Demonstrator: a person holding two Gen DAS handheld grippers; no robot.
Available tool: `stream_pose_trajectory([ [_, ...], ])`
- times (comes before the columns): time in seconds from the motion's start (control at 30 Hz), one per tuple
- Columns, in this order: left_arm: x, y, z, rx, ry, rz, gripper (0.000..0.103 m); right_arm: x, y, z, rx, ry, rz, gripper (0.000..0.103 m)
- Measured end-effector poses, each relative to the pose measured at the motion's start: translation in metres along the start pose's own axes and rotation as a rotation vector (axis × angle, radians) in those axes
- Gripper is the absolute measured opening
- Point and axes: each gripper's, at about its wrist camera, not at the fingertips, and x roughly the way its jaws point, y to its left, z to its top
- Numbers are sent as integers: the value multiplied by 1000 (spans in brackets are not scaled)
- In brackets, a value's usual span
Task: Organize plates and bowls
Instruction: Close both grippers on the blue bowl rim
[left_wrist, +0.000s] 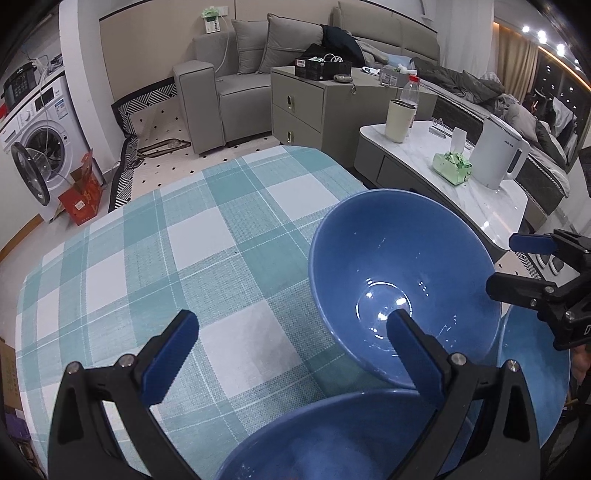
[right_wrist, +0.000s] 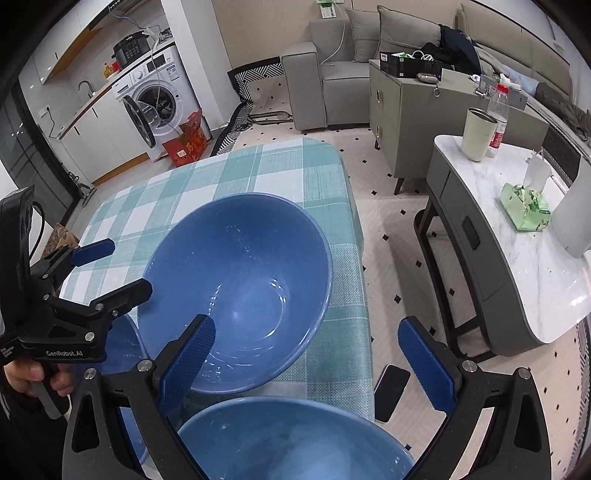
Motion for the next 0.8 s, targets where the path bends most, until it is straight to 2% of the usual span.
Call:
stream_pose_trajectory([
  [0.07, 1, -2, 0, 6, -2, -4, 101, 3, -1, 1, 3, 6, 5, 100],
  [0.13, 3, -2, 0, 7, -2, -14, 97, 7, -1, 1, 1, 14, 8, 97],
  [0.27, 8, -3, 0, 2, 17, -41, 82, 13, 2, 0, -9, 30, 13, 91],
  [0.33, 10, -6, 0, 12, 23, -46, 76, 17, 3, -1, -12, 41, 24, 84],
  [0.4, 12, -8, -1, 22, 31, -49, 63, 20, 5, -2, -17, 52, 26, 80],
  [0.67, 17, -13, -2, 32, 54, -74, 43, 28, 9, -7, -39, 80, 30, 69],
  [0.8, 18, -14, -2, 41, 51, -76, 32, 31, 11, -10, -51, 87, 27, 58],
])
